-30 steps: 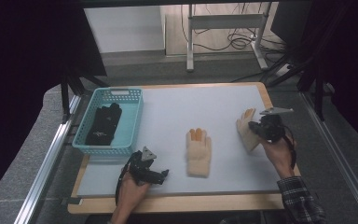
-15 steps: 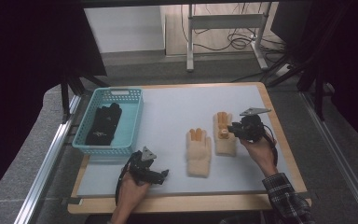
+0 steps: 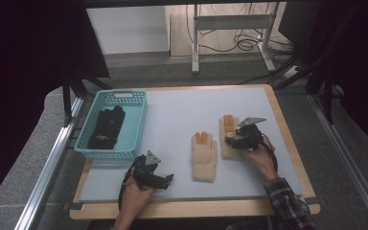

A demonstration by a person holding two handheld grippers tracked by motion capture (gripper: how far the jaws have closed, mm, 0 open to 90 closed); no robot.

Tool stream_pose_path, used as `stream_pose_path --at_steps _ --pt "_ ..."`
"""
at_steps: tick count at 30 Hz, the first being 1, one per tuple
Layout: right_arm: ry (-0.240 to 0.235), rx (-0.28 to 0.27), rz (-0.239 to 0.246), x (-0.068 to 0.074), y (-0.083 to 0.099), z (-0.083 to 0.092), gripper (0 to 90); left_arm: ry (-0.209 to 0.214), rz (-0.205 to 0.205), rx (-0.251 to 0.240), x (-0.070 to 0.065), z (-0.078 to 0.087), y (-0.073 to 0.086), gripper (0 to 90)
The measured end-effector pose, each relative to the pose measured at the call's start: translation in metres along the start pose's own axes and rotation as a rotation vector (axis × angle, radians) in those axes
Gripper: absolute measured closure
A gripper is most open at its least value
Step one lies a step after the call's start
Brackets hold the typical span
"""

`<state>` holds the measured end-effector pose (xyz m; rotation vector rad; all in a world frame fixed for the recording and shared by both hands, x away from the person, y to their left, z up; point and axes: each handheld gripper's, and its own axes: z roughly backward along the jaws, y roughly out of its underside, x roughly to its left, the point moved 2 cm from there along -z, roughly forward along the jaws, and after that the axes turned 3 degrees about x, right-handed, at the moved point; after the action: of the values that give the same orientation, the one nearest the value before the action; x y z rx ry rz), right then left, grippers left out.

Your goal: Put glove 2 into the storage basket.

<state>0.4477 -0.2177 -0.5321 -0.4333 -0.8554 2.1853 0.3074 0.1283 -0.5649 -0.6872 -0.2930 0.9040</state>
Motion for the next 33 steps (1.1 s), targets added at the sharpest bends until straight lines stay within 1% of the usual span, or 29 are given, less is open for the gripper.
stream_pose_path --at_steps 1,2,3,5,7,9,11,15,19,24,27,28,31,33 --pt "0.003 0.001 0.016 0.001 0.002 -0.003 42.8 0.0 0.0 0.0 0.0 0.0 0.0 0.1" --pt "0.004 -0.005 0.021 0.002 0.003 -0.004 47.5 0.0 0.0 0.0 0.0 0.0 0.0 0.0" --pt "0.001 -0.018 0.029 0.003 0.004 -0.003 54.1 0.0 0.0 0.0 0.0 0.0 0.0 0.0" --pt "0.015 -0.026 0.024 0.005 0.006 0.0 60.4 0.0 0.0 0.0 0.0 0.0 0.0 0.0" --pt "0.019 -0.02 0.019 0.005 0.005 0.003 63.1 0.0 0.0 0.0 0.0 0.0 0.0 0.0" --pt "0.016 -0.022 0.02 0.006 0.003 0.009 64.2 0.0 0.0 0.0 0.0 0.0 0.0 0.0" --pt "0.005 -0.034 0.004 0.006 0.001 0.014 64.3 0.0 0.0 0.0 0.0 0.0 0.0 0.0" --pt "-0.006 -0.063 -0.003 0.01 -0.004 0.028 64.6 0.0 -0.002 0.003 0.0 0.0 0.0 0.0" --pt "-0.025 -0.088 -0.004 0.016 -0.009 0.043 64.7 0.0 0.001 0.001 0.0 0.0 0.0 0.0" --pt "-0.061 -0.121 0.002 0.028 -0.016 0.064 64.8 0.0 -0.002 0.003 0.0 0.0 0.0 0.1" --pt "-0.093 -0.139 0.012 0.04 -0.021 0.077 64.8 -0.002 0.003 -0.003 0.0 0.0 0.0 0.0" --pt "-0.107 -0.144 0.021 0.046 -0.024 0.083 64.8 -0.001 0.002 -0.003 0.0 0.0 0.0 0.0" --pt "-0.134 -0.147 0.042 0.062 -0.028 0.093 64.8 -0.001 0.001 -0.002 0.0 0.0 0.0 0.0" --pt "-0.161 -0.145 0.061 0.075 -0.031 0.096 64.7 -0.001 0.002 -0.002 0.0 0.0 0.0 0.0"
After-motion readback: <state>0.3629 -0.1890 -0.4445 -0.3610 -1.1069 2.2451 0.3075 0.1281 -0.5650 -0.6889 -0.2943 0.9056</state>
